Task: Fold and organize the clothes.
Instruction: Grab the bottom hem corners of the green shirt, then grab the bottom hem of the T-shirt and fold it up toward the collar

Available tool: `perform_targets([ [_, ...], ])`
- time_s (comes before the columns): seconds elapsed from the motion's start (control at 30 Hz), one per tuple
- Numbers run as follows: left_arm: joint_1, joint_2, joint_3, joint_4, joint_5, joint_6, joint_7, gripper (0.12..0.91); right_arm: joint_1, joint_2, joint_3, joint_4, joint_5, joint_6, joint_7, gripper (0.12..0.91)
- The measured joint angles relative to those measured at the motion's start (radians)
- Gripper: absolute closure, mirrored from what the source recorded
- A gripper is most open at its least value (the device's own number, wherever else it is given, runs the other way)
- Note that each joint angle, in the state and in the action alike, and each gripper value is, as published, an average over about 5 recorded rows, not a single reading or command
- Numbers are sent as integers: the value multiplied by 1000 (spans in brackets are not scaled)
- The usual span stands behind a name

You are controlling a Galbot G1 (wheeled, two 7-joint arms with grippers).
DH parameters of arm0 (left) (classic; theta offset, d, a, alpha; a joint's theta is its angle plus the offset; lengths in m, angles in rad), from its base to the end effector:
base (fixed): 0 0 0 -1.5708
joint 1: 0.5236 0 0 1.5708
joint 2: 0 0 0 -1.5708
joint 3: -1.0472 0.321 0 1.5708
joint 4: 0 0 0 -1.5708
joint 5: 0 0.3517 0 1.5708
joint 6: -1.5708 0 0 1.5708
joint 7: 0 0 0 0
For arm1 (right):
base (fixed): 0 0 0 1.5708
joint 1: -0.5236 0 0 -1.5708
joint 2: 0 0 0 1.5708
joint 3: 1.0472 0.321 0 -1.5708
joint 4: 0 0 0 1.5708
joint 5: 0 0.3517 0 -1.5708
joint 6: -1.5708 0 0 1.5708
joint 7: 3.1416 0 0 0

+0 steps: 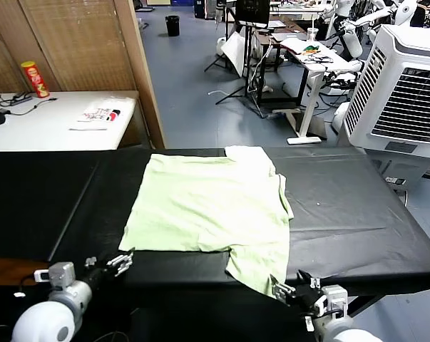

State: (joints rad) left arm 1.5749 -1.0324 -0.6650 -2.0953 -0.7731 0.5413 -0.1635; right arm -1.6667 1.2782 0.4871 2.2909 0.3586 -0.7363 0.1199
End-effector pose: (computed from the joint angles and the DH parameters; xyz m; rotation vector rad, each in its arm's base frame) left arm 0.2088 0.1111 -0.2402 -0.0703 -2.5596 0.1902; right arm 0.1640 -0.0164 -0.2251 0.1950 -2.4571 -0.0257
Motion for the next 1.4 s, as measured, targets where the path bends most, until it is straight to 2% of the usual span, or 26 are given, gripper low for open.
perform_targets([
  [0.07, -1, -1, 0, 3, 1, 1, 3, 232, 0, 2, -1, -2, -1, 0, 2, 249],
  [0.13, -4, -2, 0, 10, 3, 0, 7, 232, 0, 7, -3, -5, -2, 0, 8, 301],
  [0.37, -12, -6, 6, 32, 6, -21, 13, 257, -7, 23, -8, -14, -5, 2, 21, 641],
  [0.43, -11, -7, 11, 33, 13, -26, 18, 325, -9, 26, -10, -14, -6, 2, 22, 741],
  [0.5, -11, -9, 17, 36, 23, -31, 21, 437, -12, 29, -11, -11, -5, 2, 24, 845],
  [0.57, -13, -11, 21, 40, 30, -35, 23, 538, -15, 30, -9, -7, -5, 1, 26, 896],
  [0.73, -17, -15, 27, 52, 41, -47, 27, 806, -31, 27, 3, 13, -9, 0, 27, 903],
  [0.8, -14, -17, 27, 52, 44, -52, 26, 870, -42, 22, 12, 28, -10, -1, 29, 903],
  [0.87, -8, -22, 27, 46, 47, -56, 24, 903, -55, 16, 23, 45, -10, -1, 31, 903],
  [1.07, 34, -47, 15, -7, 55, -58, -7, 905, -106, -9, 65, 101, -5, -1, 26, 903],
  [1.23, 114, -79, 8, -86, 79, -65, -26, 905, -101, -31, 103, 104, 19, 2, -11, 903],
  [1.3, 152, -95, 8, -121, 86, -75, -28, 905, -79, -43, 118, 86, 38, 26, -36, 903],
  [1.4, 183, -119, 6, -158, 87, -103, -29, 905, -27, -71, 133, 32, 61, 112, -72, 903],
])
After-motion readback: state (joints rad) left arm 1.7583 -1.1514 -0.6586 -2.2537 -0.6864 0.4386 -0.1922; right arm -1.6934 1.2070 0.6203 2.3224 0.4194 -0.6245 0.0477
